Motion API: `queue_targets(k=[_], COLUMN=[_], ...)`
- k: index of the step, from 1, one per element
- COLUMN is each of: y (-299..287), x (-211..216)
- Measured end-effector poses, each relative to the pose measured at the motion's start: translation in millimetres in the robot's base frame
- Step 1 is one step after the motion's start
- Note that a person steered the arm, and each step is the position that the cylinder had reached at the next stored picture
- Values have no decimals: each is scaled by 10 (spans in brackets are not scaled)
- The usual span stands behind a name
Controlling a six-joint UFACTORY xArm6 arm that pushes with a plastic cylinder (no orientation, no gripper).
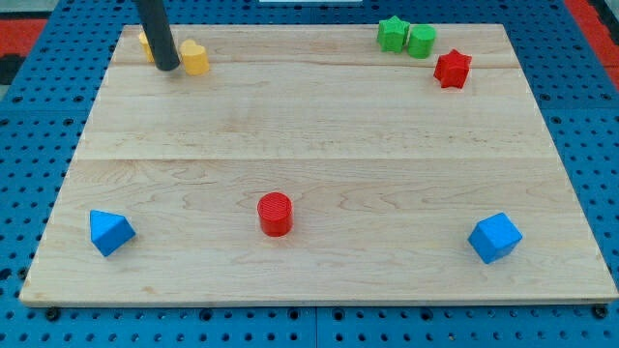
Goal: Push the yellow heart into the yellow hexagon
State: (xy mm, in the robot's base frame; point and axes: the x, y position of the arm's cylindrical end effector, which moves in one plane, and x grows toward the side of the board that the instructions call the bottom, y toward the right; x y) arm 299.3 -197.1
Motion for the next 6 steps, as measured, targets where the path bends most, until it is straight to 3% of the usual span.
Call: queue_targets(k=[1, 2, 3, 5, 6], y=[667, 790, 293, 1251, 1384], x=[235, -141, -611, -480, -474])
